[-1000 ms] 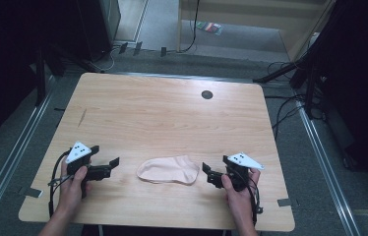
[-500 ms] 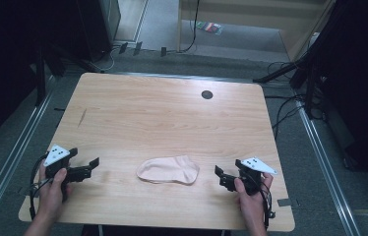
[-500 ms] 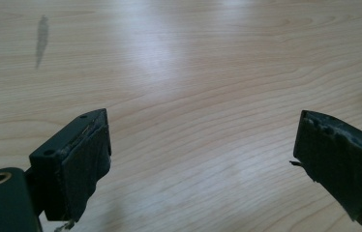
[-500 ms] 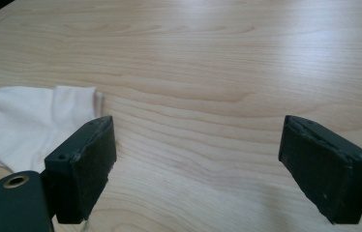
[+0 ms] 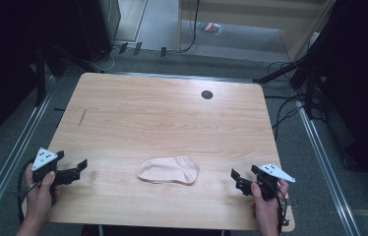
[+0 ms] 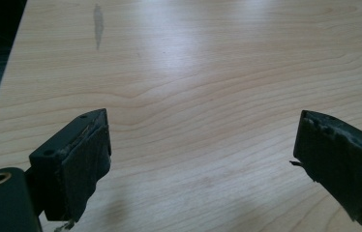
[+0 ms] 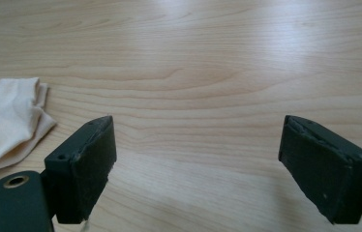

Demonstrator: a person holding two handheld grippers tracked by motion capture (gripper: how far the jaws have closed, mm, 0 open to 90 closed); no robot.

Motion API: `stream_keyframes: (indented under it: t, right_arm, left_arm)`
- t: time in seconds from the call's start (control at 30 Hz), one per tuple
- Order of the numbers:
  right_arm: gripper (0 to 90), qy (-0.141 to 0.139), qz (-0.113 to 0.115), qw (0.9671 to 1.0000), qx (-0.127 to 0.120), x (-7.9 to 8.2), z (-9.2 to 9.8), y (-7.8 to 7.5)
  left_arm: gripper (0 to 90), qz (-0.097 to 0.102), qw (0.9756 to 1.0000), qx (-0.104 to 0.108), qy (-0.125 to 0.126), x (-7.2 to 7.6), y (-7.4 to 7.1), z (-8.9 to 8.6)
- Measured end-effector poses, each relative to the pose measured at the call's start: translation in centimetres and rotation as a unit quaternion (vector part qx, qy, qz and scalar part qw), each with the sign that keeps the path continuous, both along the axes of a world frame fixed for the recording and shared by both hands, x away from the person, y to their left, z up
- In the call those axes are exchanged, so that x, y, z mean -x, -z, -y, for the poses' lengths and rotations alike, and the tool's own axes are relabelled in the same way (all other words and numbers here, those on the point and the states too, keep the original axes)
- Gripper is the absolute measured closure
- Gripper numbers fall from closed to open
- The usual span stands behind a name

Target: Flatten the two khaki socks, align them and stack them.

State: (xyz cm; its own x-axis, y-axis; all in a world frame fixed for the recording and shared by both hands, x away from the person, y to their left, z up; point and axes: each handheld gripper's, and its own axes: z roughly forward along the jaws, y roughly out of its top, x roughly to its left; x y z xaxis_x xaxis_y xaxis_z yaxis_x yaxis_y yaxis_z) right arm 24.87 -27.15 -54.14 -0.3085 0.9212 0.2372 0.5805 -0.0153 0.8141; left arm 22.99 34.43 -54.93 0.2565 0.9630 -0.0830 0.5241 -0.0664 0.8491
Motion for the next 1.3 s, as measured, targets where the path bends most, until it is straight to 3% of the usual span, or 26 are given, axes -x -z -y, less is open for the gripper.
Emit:
stream_keyframes:
  t: [0.63,0.77,0.87,1.03,1.3]
  right_arm:
    - [13.5,0.055,0.003,0.9985,0.003,2.2,5.8,0.4]
    - [13.6,0.072,0.008,0.9973,0.014,2.8,6.9,0.4]
    - [13.6,0.080,0.009,0.9967,0.009,3.1,7.6,0.5]
    - [13.8,0.086,0.007,0.9962,-0.003,3.2,8.1,0.7]
    - [13.9,0.079,-0.001,0.9968,-0.001,3.0,7.7,0.7]
  left_arm:
    - [7.0,0.004,0.9993,-0.019,-0.033,1.9,0.1,-2.9]
    - [7.0,0.006,0.9990,-0.009,-0.043,2.2,0.1,-3.8]
    - [7.0,0.006,0.9989,-0.004,-0.046,2.2,0.2,-4.1]
    - [7.1,0.006,0.9991,-0.003,-0.043,2.1,0.2,-3.9]
    - [7.1,0.000,0.9992,0.002,-0.041,1.9,0.3,-4.0]
